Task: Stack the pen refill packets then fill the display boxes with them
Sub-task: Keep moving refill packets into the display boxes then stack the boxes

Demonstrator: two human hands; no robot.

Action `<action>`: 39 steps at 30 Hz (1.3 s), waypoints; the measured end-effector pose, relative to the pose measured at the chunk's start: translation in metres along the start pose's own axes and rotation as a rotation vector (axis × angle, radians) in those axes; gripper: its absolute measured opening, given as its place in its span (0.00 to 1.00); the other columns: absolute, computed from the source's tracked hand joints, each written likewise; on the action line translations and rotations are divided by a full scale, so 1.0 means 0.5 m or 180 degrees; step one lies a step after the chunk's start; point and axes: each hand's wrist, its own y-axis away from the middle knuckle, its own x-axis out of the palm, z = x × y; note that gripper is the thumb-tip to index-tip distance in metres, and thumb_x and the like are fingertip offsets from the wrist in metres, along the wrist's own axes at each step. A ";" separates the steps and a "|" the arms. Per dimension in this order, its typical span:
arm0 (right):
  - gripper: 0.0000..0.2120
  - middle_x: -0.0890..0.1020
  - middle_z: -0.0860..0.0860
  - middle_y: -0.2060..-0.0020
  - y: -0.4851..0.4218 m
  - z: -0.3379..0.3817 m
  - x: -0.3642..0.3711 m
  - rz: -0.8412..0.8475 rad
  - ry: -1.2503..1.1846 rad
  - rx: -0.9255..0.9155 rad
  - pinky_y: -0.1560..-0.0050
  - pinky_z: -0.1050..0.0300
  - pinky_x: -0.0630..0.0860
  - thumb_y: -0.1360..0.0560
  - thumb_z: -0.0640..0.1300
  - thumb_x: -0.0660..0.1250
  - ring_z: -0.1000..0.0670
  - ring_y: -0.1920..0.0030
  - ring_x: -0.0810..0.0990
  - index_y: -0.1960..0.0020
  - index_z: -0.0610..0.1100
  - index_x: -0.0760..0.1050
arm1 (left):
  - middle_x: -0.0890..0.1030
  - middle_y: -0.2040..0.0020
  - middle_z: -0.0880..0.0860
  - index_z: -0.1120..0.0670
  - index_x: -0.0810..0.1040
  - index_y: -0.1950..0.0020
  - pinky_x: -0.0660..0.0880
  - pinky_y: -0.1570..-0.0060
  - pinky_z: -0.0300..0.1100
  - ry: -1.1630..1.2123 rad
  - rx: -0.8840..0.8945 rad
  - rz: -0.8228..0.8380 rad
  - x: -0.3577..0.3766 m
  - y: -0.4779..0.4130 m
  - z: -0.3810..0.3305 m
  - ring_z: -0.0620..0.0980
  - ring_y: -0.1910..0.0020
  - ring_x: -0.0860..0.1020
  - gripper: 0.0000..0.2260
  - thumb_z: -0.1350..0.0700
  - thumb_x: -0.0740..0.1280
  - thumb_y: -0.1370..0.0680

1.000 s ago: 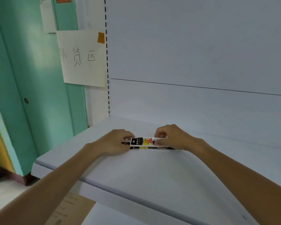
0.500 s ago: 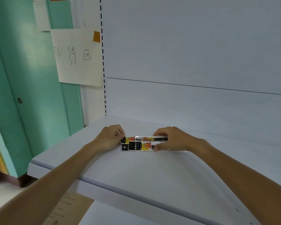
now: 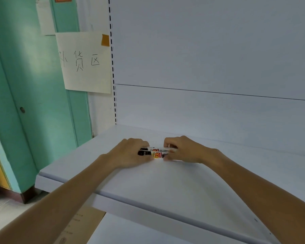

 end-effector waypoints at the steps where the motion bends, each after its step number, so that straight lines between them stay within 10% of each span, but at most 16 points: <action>1: 0.09 0.72 0.56 0.65 0.002 0.005 0.001 -0.0078 0.0033 -0.0022 0.66 0.61 0.62 0.26 0.51 0.68 0.55 0.66 0.68 0.56 0.50 0.68 | 0.74 0.63 0.47 0.53 0.71 0.57 0.62 0.66 0.40 -0.0373 0.0152 -0.0119 -0.001 -0.004 -0.012 0.50 0.63 0.72 0.12 0.45 0.60 0.22; 10: 0.12 0.74 0.56 0.59 0.058 -0.084 0.027 -0.0636 -0.0052 0.0329 0.48 0.52 0.70 0.22 0.59 0.51 0.54 0.55 0.71 0.59 0.59 0.69 | 0.68 0.53 0.48 0.50 0.70 0.44 0.60 0.54 0.42 -0.0453 -0.0044 -0.0176 0.031 -0.005 0.021 0.49 0.53 0.66 0.09 0.50 0.55 0.20; 14: 0.18 0.71 0.54 0.40 0.037 -0.045 0.040 -0.0786 -0.1162 0.0634 0.36 0.57 0.62 0.21 0.57 0.55 0.55 0.37 0.66 0.34 0.52 0.69 | 0.71 0.55 0.49 0.52 0.68 0.45 0.62 0.57 0.44 -0.0174 0.0313 0.0013 0.030 -0.034 -0.026 0.52 0.54 0.70 0.08 0.53 0.52 0.19; 22: 0.10 0.73 0.51 0.56 0.100 -0.076 0.029 -0.0936 0.0278 0.0493 0.57 0.61 0.61 0.20 0.48 0.57 0.52 0.53 0.68 0.47 0.44 0.74 | 0.71 0.49 0.52 0.53 0.68 0.43 0.62 0.55 0.44 -0.1115 0.0607 -0.0301 0.041 -0.047 -0.067 0.53 0.49 0.71 0.10 0.54 0.49 0.18; 31: 0.03 0.75 0.53 0.58 0.209 -0.096 -0.027 -0.1257 -0.0582 0.1068 0.61 0.67 0.65 0.22 0.43 0.60 0.54 0.58 0.71 0.54 0.46 0.72 | 0.71 0.40 0.53 0.51 0.55 0.27 0.62 0.45 0.47 -0.1343 0.1246 -0.0465 0.068 -0.088 -0.187 0.54 0.43 0.71 0.23 0.43 0.50 0.19; 39: 0.10 0.77 0.50 0.61 0.439 -0.194 -0.100 -0.2606 -0.0443 0.1685 0.63 0.72 0.66 0.21 0.43 0.59 0.58 0.64 0.71 0.55 0.39 0.75 | 0.73 0.51 0.49 0.51 0.66 0.39 0.65 0.59 0.42 -0.0012 0.1769 -0.0595 0.110 -0.167 -0.468 0.51 0.57 0.73 0.21 0.37 0.50 0.22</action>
